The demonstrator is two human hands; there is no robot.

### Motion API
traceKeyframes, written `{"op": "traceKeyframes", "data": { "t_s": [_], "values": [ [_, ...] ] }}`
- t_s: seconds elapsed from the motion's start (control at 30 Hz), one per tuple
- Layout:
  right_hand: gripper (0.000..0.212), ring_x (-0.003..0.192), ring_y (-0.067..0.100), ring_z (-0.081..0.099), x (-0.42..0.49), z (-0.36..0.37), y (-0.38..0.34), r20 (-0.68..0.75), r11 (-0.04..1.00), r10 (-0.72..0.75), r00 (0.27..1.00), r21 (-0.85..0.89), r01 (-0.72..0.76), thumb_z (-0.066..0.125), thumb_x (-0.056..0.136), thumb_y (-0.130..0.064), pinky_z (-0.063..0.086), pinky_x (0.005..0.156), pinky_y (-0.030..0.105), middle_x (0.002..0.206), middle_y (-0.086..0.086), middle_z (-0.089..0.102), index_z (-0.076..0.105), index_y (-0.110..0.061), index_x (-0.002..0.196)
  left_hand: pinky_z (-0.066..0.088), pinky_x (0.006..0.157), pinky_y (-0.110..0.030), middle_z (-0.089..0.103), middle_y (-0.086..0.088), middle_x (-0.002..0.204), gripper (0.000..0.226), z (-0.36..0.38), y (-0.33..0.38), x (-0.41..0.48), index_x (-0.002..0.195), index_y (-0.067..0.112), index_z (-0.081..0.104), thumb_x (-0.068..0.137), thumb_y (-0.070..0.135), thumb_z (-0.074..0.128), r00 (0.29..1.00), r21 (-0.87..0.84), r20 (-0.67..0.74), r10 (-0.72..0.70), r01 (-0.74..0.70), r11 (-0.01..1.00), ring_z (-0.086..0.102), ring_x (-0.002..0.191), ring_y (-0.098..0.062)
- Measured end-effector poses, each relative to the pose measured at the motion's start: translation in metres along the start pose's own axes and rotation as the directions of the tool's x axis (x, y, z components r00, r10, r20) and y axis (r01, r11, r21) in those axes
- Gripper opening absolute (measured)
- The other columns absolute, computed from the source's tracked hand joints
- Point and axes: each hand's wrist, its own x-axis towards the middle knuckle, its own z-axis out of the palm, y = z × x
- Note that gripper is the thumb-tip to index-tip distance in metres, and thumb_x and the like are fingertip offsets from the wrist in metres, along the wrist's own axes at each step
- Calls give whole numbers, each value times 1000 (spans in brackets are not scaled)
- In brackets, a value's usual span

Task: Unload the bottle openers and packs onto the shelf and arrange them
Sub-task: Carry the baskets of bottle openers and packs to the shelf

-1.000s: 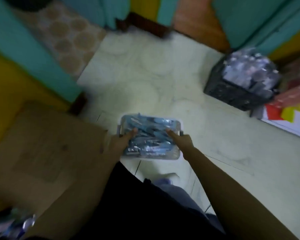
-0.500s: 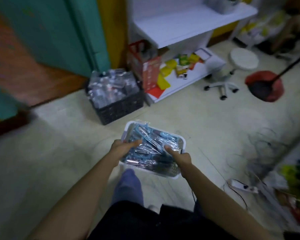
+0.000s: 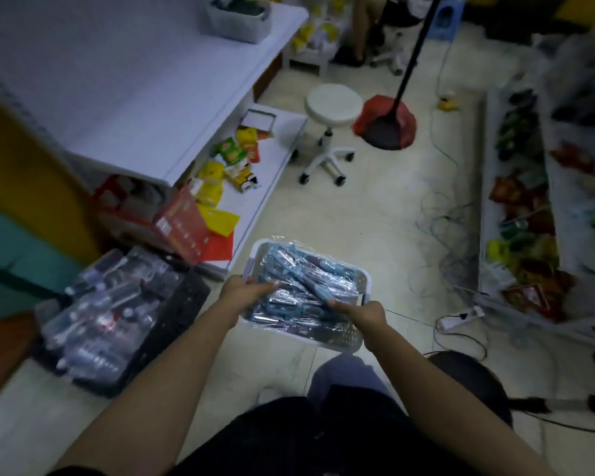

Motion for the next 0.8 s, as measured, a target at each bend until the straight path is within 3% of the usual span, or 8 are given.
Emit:
{"op": "traceKeyframes", "data": {
  "t_s": [0.1,0.2,0.27,0.33,0.4,0.53,0.67,0.8],
  "values": [
    [59,84,29,66,24,2,-18,-34,994,59,998,93,-55,88,62,-14,57,73,36,104,17,67,59,3,111,52,89,-40,70,-12,99,60,1,32,29,104,2,65,58,34,87,991,35,131,-16,11,999,66,94,-27],
    [54,77,23,63,57,-1,-43,-14,991,88,996,105,-86,88,63,-15,50,56,24,98,13,66,59,-1,107,46,98,-42,70,-12,102,75,8,60,60,106,1,66,45,38,86,976,48,215,-29,19,999,64,101,-29],
    [55,90,29,63,85,-3,-64,5,991,95,995,96,-96,87,65,-16,53,67,29,107,16,65,58,-1,109,50,92,-38,71,-12,101,75,15,82,84,104,2,67,43,40,86,974,66,224,-31,17,998,66,97,-26],
    [61,103,34,61,120,-7,-91,16,988,113,994,104,-114,86,66,-20,52,88,40,112,18,64,57,2,116,54,76,-31,72,-12,99,71,26,109,116,102,3,68,44,39,85,975,70,218,-33,18,997,69,86,-20],
    [70,109,39,58,156,-13,-124,32,980,129,991,146,-133,83,70,-29,47,98,47,119,22,60,53,5,122,53,63,-25,72,-12,95,68,40,144,148,100,2,68,45,39,85,982,69,189,-27,14,998,70,77,-16],
    [84,115,41,54,226,-39,-209,52,953,166,985,248,-174,74,75,-48,43,103,51,130,26,53,45,7,132,53,72,-32,69,-11,96,84,73,225,209,108,-2,64,45,49,84,996,57,89,-29,24,998,66,88,-24],
    [93,118,39,53,284,-70,-294,22,967,100,995,234,-102,76,72,-50,45,101,47,135,24,49,40,6,136,46,98,-40,62,-14,118,110,105,294,259,124,-3,53,37,59,81,996,7,86,-7,6,1000,59,107,-28],
    [95,115,39,55,329,-85,-359,-24,978,58,998,202,-52,82,67,-46,48,97,47,134,23,50,40,4,136,42,84,-29,60,-9,112,99,134,351,302,123,-2,54,48,57,79,998,-34,58,3,-1,999,56,93,-18]
  ]
}}
